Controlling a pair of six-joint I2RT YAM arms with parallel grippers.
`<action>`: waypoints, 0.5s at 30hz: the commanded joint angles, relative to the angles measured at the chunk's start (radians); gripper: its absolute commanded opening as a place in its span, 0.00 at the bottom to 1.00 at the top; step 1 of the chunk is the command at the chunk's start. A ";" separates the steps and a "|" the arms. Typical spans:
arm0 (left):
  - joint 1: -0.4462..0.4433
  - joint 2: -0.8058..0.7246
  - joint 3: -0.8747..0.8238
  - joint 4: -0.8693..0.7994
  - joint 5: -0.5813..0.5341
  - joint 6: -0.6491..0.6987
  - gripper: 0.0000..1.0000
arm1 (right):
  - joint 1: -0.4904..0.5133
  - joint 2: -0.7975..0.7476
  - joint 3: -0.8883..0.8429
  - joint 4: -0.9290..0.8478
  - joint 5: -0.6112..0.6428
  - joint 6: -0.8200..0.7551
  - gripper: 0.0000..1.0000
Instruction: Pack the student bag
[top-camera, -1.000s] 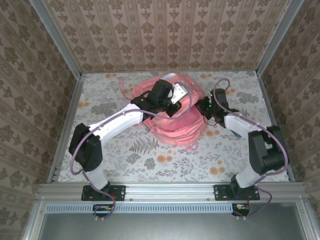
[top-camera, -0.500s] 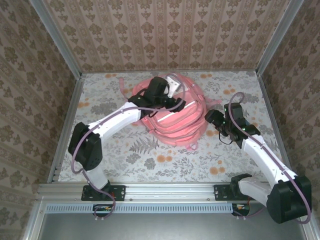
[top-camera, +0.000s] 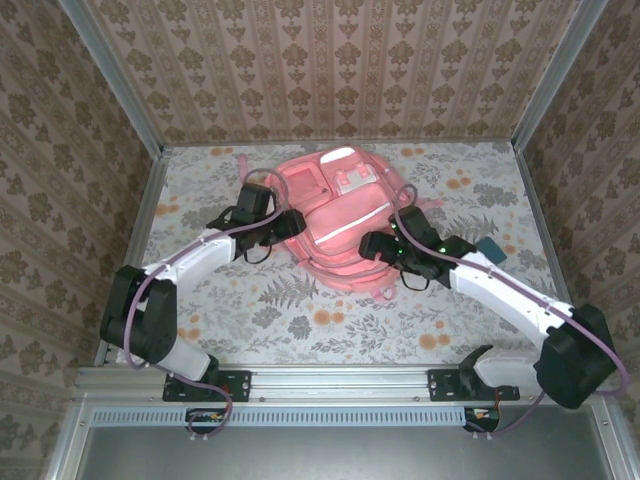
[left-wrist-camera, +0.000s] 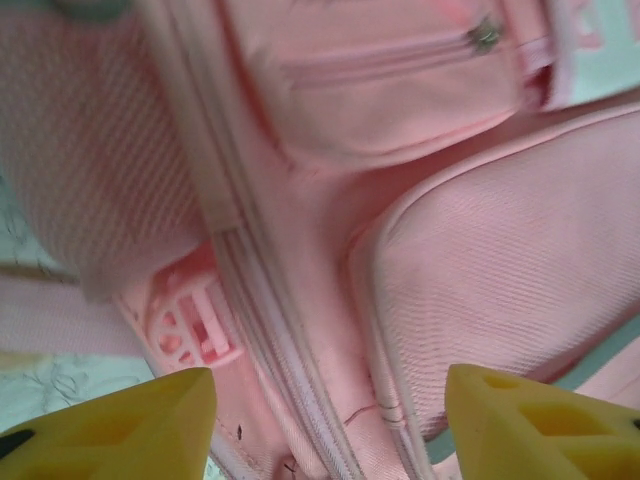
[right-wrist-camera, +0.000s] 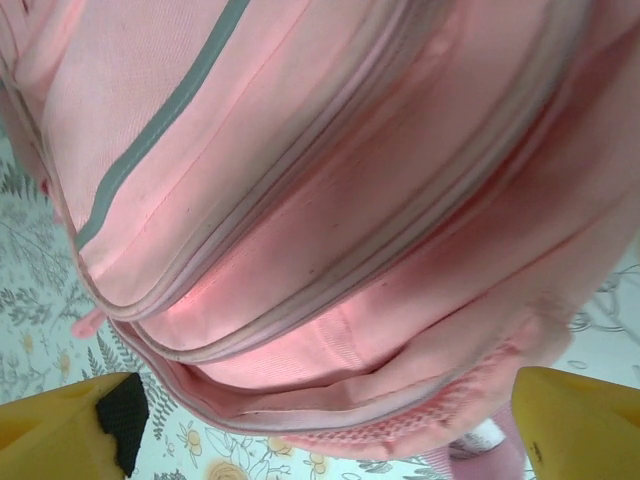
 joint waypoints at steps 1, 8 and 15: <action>0.008 0.048 -0.004 0.077 0.075 -0.153 0.58 | 0.043 0.050 0.065 0.030 0.039 0.015 0.97; 0.041 0.142 0.000 0.117 0.105 -0.205 0.44 | 0.081 0.090 0.093 0.028 0.053 0.029 0.98; 0.042 0.158 0.001 0.098 0.094 -0.220 0.37 | 0.082 0.103 0.107 0.012 0.064 0.025 0.97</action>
